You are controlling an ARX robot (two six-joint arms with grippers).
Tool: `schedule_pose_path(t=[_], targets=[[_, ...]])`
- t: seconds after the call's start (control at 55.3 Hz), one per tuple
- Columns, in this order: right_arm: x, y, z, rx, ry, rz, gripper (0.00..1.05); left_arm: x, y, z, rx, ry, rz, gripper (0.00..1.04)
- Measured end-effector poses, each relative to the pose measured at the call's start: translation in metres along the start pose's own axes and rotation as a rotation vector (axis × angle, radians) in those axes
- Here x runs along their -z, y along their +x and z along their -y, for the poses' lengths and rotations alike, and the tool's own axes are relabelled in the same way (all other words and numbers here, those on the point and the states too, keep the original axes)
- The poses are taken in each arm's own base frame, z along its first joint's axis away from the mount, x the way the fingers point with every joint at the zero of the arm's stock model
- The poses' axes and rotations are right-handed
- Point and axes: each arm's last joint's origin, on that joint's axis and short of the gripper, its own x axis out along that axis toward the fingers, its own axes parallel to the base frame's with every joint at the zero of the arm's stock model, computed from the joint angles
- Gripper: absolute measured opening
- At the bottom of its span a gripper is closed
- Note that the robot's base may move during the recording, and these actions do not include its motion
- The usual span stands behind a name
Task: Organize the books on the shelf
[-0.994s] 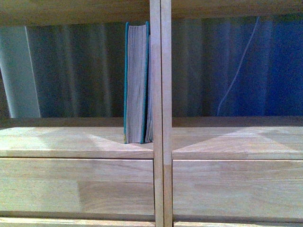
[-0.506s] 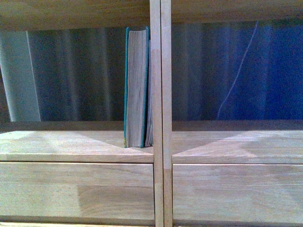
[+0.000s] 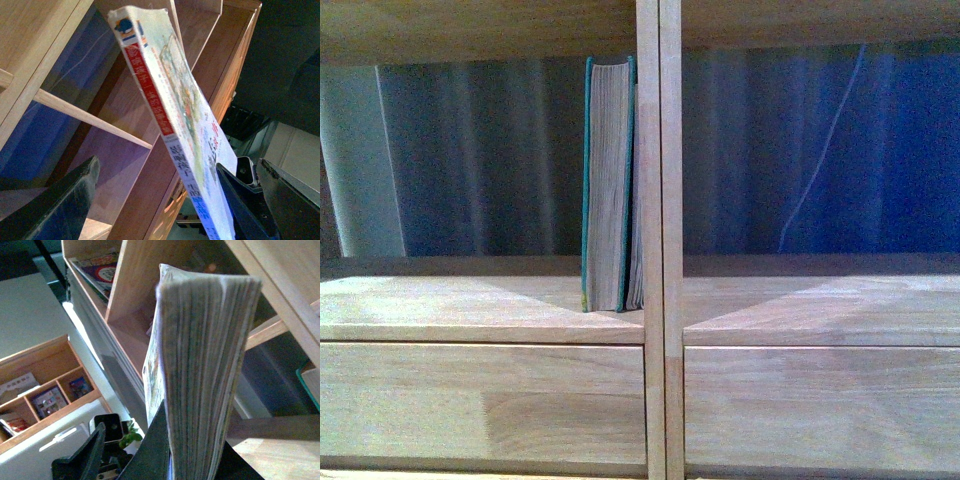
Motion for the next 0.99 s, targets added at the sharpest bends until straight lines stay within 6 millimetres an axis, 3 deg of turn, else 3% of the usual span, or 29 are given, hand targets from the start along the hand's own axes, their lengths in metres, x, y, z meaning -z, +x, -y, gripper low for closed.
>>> schedule_pose_path(t=[0.633,0.994], targets=[[0.027,-0.005,-0.01,-0.049,0.021,-0.117,0.07,0.0,0.002,0.007,0.033,0.012,0.003,0.97],[0.03,-0.006,-0.005,-0.029,0.017,-0.125,0.07,0.0,0.002,0.008,0.007,0.023,0.004,0.49]])
